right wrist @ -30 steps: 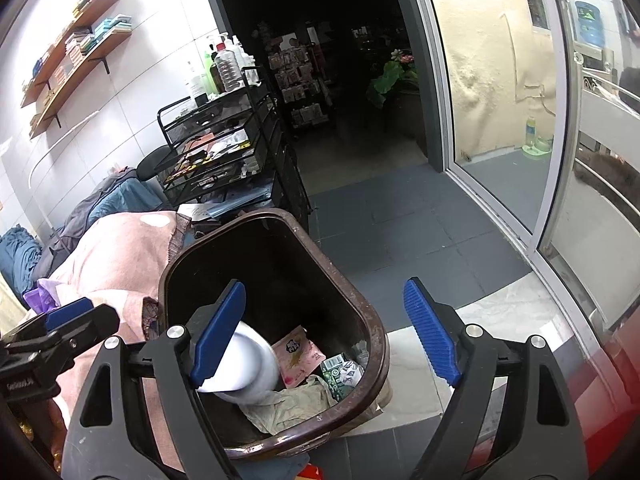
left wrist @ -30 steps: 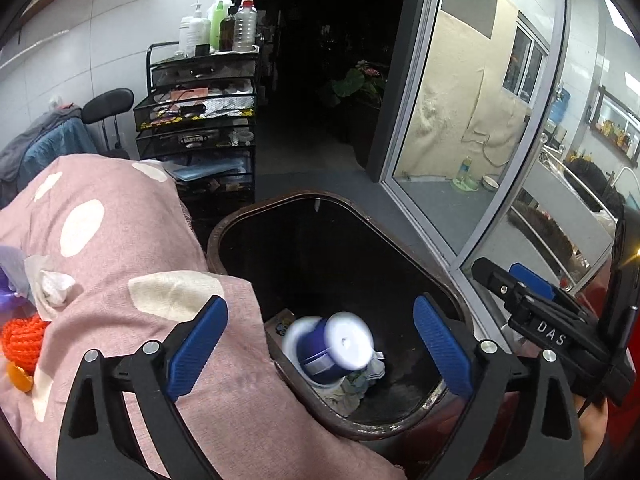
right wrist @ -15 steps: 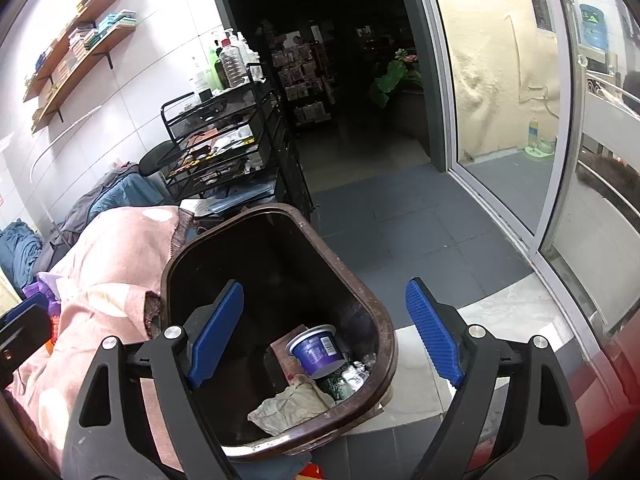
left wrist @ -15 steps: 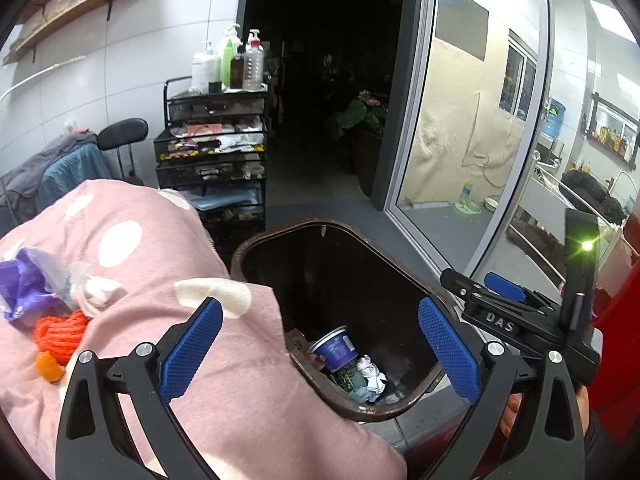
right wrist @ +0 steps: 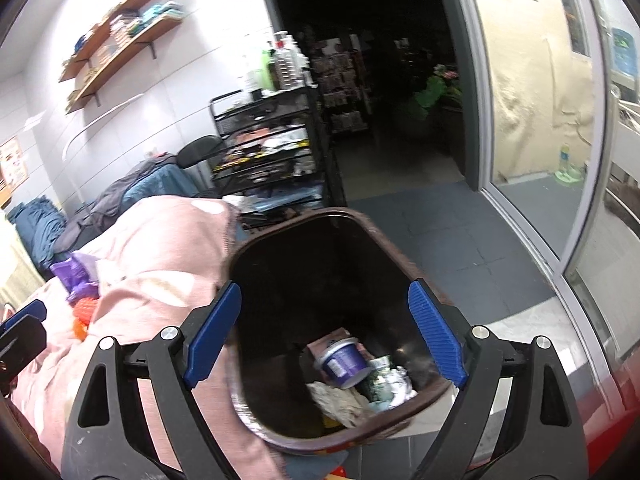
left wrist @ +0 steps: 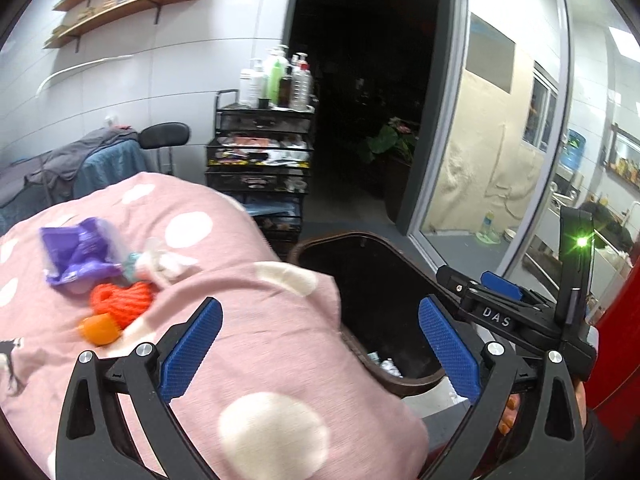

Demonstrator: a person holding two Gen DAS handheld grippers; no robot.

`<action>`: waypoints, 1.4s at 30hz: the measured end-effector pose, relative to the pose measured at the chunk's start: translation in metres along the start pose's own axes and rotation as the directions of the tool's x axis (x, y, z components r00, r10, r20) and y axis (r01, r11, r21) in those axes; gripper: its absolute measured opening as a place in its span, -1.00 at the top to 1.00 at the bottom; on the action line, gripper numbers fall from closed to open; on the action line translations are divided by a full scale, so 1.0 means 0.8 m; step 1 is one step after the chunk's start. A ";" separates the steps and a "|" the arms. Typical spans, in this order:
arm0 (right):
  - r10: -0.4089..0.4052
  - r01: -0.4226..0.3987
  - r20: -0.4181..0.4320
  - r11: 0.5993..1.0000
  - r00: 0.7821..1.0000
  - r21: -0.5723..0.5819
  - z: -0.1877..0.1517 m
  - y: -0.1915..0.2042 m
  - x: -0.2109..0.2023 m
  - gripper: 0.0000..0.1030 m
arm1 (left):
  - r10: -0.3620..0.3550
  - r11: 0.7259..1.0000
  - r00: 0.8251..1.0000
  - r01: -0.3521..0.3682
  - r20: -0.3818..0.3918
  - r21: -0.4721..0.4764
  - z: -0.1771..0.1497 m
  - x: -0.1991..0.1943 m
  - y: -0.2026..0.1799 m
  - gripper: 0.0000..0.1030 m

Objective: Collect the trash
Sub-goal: 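Move both tools back over the table toward the remaining trash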

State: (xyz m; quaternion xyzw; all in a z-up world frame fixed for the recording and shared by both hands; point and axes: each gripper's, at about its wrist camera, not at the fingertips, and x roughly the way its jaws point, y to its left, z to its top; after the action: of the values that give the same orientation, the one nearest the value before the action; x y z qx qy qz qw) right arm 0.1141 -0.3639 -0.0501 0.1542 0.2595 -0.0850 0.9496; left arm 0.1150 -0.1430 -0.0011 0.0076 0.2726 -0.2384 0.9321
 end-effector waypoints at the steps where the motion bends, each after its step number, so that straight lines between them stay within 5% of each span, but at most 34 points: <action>1: 0.011 -0.011 0.000 1.000 1.000 -0.009 0.000 0.007 0.000 -0.66 | 0.012 1.000 1.000 -0.012 0.001 -0.004 -0.002 -0.004 0.006 -0.89; 15: 0.164 -0.165 -0.014 0.976 0.986 -0.146 -0.009 0.119 -0.009 -0.73 | 0.183 0.974 0.983 -0.181 0.004 -0.134 -0.029 -0.060 0.119 -0.89; 29: 0.313 -0.332 -0.110 0.883 0.943 -0.331 -0.011 0.256 -0.001 -0.77 | 0.362 0.907 0.930 -0.365 -0.054 -0.209 -0.057 -0.108 0.233 -0.89; 35: 0.352 -0.405 -0.205 0.838 0.913 -0.365 -0.016 0.301 0.014 -0.77 | 0.395 0.885 0.911 -0.411 -0.114 -0.219 -0.073 -0.109 0.270 -0.89; 42: 0.303 -0.413 -0.315 0.826 0.899 -0.385 -0.021 0.340 0.060 -0.77 | 0.342 0.893 0.928 -0.370 -0.147 -0.257 -0.077 -0.101 0.287 -0.89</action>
State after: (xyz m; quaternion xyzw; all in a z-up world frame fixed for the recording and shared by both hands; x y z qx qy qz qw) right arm 0.2130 -0.1068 -0.0213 -0.0104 0.3510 0.1763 0.9196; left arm 0.1277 0.1052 -0.0386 -0.0628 0.3430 -0.0219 0.9370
